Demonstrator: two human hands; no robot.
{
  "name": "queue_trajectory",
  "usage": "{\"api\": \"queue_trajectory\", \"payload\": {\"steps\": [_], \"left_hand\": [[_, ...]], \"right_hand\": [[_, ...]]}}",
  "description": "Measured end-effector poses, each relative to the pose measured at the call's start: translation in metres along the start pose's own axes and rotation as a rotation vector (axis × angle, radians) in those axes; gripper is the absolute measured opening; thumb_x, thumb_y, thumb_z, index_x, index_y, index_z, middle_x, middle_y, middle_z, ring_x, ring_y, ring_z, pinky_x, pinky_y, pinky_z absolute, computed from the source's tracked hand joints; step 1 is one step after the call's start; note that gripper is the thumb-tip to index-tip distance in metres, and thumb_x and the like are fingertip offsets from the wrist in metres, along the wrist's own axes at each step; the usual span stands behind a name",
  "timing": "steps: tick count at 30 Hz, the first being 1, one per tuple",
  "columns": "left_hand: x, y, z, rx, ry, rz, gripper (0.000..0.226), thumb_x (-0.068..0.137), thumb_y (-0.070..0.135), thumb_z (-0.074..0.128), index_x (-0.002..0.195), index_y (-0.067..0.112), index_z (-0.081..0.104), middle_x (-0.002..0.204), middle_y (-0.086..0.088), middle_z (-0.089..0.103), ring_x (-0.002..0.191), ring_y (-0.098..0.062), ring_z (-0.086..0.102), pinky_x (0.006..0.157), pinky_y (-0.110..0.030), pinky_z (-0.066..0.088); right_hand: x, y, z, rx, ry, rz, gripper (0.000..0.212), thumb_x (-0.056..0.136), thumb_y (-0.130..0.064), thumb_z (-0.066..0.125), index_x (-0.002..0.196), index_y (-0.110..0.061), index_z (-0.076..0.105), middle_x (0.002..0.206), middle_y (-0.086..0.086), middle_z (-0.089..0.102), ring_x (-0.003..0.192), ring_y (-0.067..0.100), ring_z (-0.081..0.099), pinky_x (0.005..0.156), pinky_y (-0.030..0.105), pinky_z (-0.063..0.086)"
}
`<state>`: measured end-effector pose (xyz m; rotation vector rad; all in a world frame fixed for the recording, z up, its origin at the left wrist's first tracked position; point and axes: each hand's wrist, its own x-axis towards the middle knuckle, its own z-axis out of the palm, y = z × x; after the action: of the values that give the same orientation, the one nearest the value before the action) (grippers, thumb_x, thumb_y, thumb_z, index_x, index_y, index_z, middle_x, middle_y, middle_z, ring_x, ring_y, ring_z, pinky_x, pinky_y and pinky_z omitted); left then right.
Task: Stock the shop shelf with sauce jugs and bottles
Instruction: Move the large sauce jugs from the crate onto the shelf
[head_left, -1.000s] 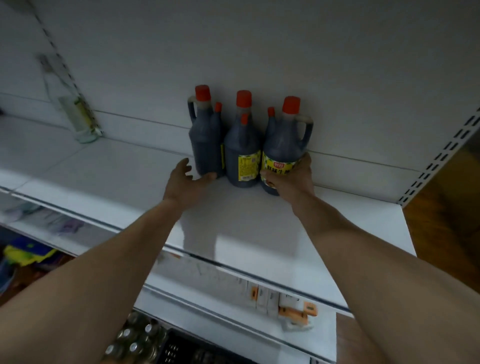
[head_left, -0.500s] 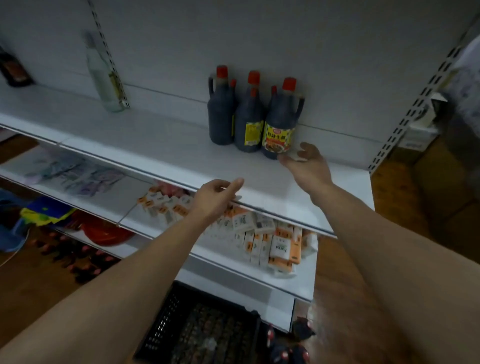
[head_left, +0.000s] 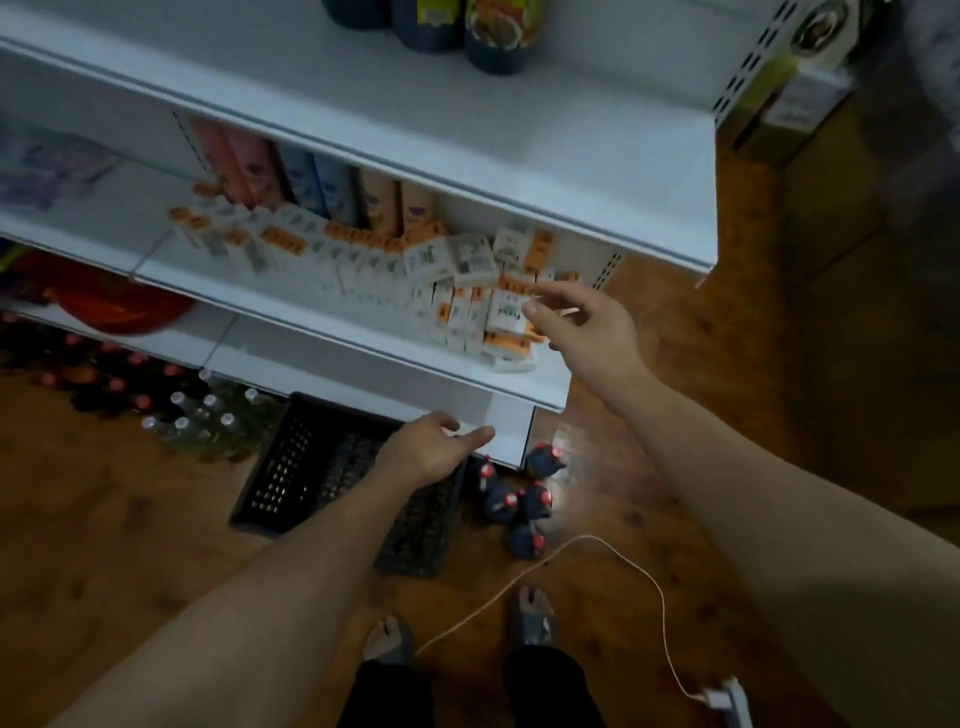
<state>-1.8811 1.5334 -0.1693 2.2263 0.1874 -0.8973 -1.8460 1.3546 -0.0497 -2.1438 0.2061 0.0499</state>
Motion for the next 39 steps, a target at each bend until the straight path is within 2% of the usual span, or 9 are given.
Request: {"api": "queue_trajectory", "payload": {"steps": [3, 7, 10, 12, 17, 24, 33, 36, 39], "left_hand": [[0.03, -0.03, 0.055, 0.039, -0.045, -0.067, 0.081, 0.068, 0.084, 0.049, 0.121, 0.024, 0.058, 0.129, -0.002, 0.06, 0.115, -0.023, 0.056, 0.098, -0.035, 0.045], [0.081, -0.074, 0.141, 0.03, -0.094, -0.206, 0.079, 0.069, 0.081, 0.052, 0.126, 0.025, 0.053, 0.129, -0.004, 0.06, 0.114, -0.026, 0.056, 0.096, -0.037, 0.046], [0.123, -0.104, 0.207, 0.026, -0.141, -0.299, 0.085, 0.07, 0.079, 0.054, 0.137, 0.028, 0.044, 0.139, -0.004, 0.053, 0.122, -0.029, 0.053, 0.097, -0.037, 0.046], [0.151, -0.122, 0.246, 0.02, -0.157, -0.32, 0.087, 0.07, 0.078, 0.055, 0.14, 0.029, 0.04, 0.144, -0.002, 0.048, 0.127, -0.028, 0.049, 0.099, -0.036, 0.043], [0.214, -0.157, 0.317, 0.003, -0.106, -0.326, 0.085, 0.07, 0.071, 0.062, 0.14, 0.029, 0.04, 0.145, -0.002, 0.047, 0.13, -0.025, 0.048, 0.106, -0.038, 0.04], [0.282, -0.181, 0.362, -0.037, -0.012, -0.255, 0.079, 0.074, 0.047, 0.074, 0.142, 0.025, 0.038, 0.143, -0.006, 0.042, 0.13, -0.025, 0.046, 0.107, -0.035, 0.038], [0.33, -0.198, 0.391, 0.039, 0.009, -0.135, 0.046, 0.085, 0.033, 0.067, 0.125, 0.015, 0.055, 0.131, -0.01, 0.048, 0.118, -0.028, 0.051, 0.099, -0.031, 0.041], [0.333, -0.201, 0.396, 0.053, 0.004, -0.138, 0.038, 0.087, 0.033, 0.065, 0.119, 0.014, 0.056, 0.129, -0.01, 0.048, 0.117, -0.028, 0.051, 0.096, -0.032, 0.04], [0.334, -0.2, 0.398, 0.042, 0.028, -0.139, 0.028, 0.088, 0.033, 0.065, 0.106, 0.013, 0.057, 0.123, -0.011, 0.05, 0.112, -0.028, 0.052, 0.089, -0.03, 0.038]], "right_hand": [[0.001, 0.076, 0.021, -0.012, -0.053, 0.089, 0.027, 0.088, -0.036, 0.067, 0.114, -0.028, 0.067, 0.101, -0.01, 0.068, 0.088, 0.018, 0.067, 0.084, 0.038, 0.055], [0.005, 0.203, 0.056, -0.018, -0.115, 0.236, 0.026, 0.087, -0.027, 0.069, 0.111, -0.017, 0.069, 0.101, 0.002, 0.069, 0.087, 0.017, 0.064, 0.079, 0.024, 0.052], [-0.004, 0.303, 0.084, -0.064, -0.151, 0.346, 0.025, 0.083, -0.033, 0.071, 0.106, -0.024, 0.07, 0.094, -0.007, 0.068, 0.091, 0.015, 0.065, 0.088, 0.04, 0.054], [-0.012, 0.362, 0.102, -0.086, -0.19, 0.417, 0.026, 0.084, -0.031, 0.07, 0.108, -0.021, 0.07, 0.092, -0.007, 0.067, 0.092, 0.018, 0.066, 0.089, 0.041, 0.054], [-0.028, 0.467, 0.139, -0.179, -0.284, 0.519, 0.031, 0.087, -0.03, 0.068, 0.115, -0.017, 0.067, 0.101, -0.002, 0.065, 0.093, 0.011, 0.061, 0.076, 0.017, 0.04], [-0.056, 0.554, 0.181, -0.373, -0.368, 0.638, 0.051, 0.082, -0.045, 0.068, 0.127, -0.025, 0.057, 0.133, 0.0, 0.059, 0.12, 0.024, 0.056, 0.089, 0.027, 0.04], [-0.078, 0.609, 0.225, -0.367, -0.383, 0.832, 0.041, 0.086, -0.035, 0.066, 0.12, -0.014, 0.057, 0.119, 0.012, 0.063, 0.112, 0.035, 0.057, 0.08, 0.032, 0.041], [-0.079, 0.618, 0.227, -0.35, -0.36, 0.847, 0.036, 0.089, -0.032, 0.063, 0.118, -0.012, 0.056, 0.118, 0.013, 0.063, 0.111, 0.034, 0.057, 0.075, 0.027, 0.034], [-0.078, 0.623, 0.23, -0.319, -0.316, 0.807, 0.043, 0.088, -0.036, 0.065, 0.125, -0.014, 0.054, 0.12, 0.013, 0.064, 0.114, 0.035, 0.056, 0.08, 0.031, 0.04]]}}
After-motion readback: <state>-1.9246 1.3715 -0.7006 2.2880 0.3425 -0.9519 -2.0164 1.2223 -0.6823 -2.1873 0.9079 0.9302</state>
